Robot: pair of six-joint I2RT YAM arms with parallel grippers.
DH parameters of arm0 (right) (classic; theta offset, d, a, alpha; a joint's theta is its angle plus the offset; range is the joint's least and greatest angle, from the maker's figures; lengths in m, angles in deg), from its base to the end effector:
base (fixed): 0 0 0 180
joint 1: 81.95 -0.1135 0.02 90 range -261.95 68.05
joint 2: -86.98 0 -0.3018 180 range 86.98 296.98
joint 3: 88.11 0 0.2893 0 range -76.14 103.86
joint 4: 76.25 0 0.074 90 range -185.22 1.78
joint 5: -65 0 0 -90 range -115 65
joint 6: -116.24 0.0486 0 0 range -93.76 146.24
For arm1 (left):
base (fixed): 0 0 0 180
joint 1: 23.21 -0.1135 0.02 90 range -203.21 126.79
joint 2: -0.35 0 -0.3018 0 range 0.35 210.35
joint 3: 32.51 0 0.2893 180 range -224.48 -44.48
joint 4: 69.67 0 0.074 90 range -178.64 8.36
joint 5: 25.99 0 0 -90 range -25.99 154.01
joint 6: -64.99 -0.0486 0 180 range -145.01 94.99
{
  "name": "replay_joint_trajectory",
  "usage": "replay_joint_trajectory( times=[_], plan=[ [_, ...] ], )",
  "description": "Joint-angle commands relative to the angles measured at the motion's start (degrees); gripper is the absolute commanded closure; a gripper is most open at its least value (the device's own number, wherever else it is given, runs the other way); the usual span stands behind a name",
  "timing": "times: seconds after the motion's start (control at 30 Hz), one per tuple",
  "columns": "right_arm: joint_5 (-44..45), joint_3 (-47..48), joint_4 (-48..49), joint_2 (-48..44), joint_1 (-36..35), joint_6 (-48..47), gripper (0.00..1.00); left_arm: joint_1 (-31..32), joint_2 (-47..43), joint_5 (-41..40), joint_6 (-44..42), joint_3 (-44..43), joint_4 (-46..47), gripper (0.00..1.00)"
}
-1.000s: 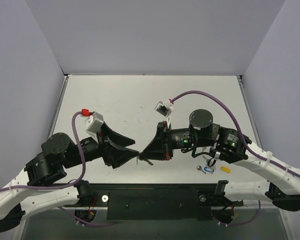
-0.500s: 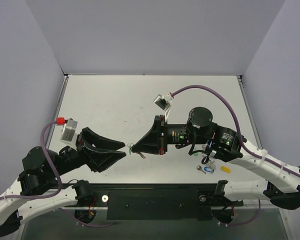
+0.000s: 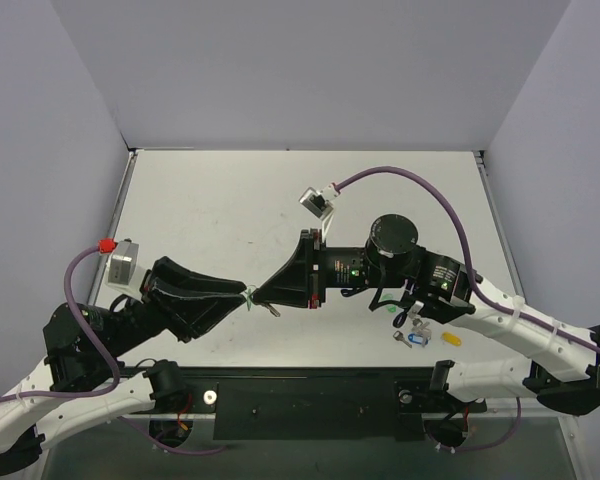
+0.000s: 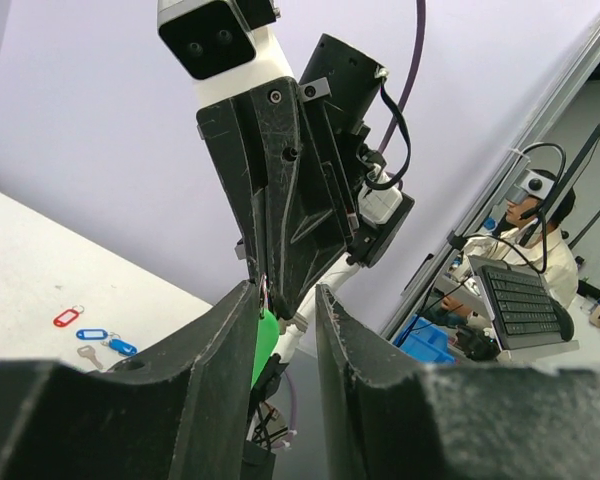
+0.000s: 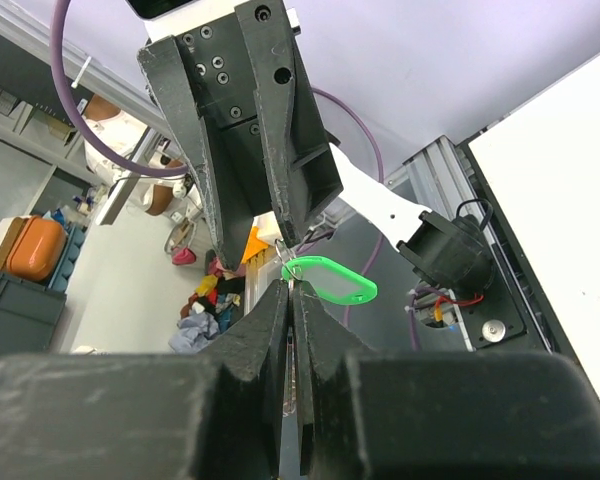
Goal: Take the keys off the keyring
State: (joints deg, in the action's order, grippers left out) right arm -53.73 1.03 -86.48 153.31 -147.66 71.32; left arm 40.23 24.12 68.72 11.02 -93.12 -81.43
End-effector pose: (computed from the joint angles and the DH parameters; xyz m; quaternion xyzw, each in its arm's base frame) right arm 0.0936 0.2642 0.5275 -0.2989 0.5614 0.7103 0.3016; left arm 0.0350 -0.0789 0.4605 0.1607 0.5128 -0.6576 0.5281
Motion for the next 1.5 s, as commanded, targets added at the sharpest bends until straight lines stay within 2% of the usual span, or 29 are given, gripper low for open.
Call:
replay_joint_trajectory(
  times=[0.0, 0.33, 0.5, 0.73, 0.8, 0.83, 1.17, 1.47],
  plan=[
    [0.25, 1.76, 4.41, 0.12, -0.47, 0.27, 1.0, 0.28, -0.48, -0.67, 0.88, -0.14, 4.19, 0.63],
    [0.34, 2.29, 4.41, 0.73, -1.0, 0.1, 1.0, 0.28, -0.22, -1.19, 0.71, -0.4, 2.78, 0.7],
    [0.43, 2.37, 4.5, 0.91, -1.26, -0.08, 1.0, 0.28, 0.31, -1.2, 0.71, -0.49, 2.87, 0.8],
    [0.52, 2.64, 3.89, 1.0, -1.44, -0.43, 1.0, 0.28, 0.84, -1.11, 0.71, -0.84, 2.25, 0.83],
    [0.43, 2.73, 3.71, 1.09, -1.52, -0.52, 1.0, 0.37, 1.01, -1.28, 0.71, -0.93, 1.9, 0.97],
    [0.52, 2.73, 3.71, 1.0, -1.52, -0.52, 1.0, 0.28, 1.02, -1.37, 0.71, -1.01, 1.73, 1.0],
    [0.69, 3.87, 1.34, 1.18, -1.52, -1.57, 1.0, 0.28, 2.42, 0.38, -0.52, -2.77, -0.12, 1.0],
    [1.13, 6.06, -3.22, 1.7, -1.52, -3.86, 1.0, 0.28, 7.42, 4.16, -2.81, -6.11, -8.29, 1.0]
  ],
)
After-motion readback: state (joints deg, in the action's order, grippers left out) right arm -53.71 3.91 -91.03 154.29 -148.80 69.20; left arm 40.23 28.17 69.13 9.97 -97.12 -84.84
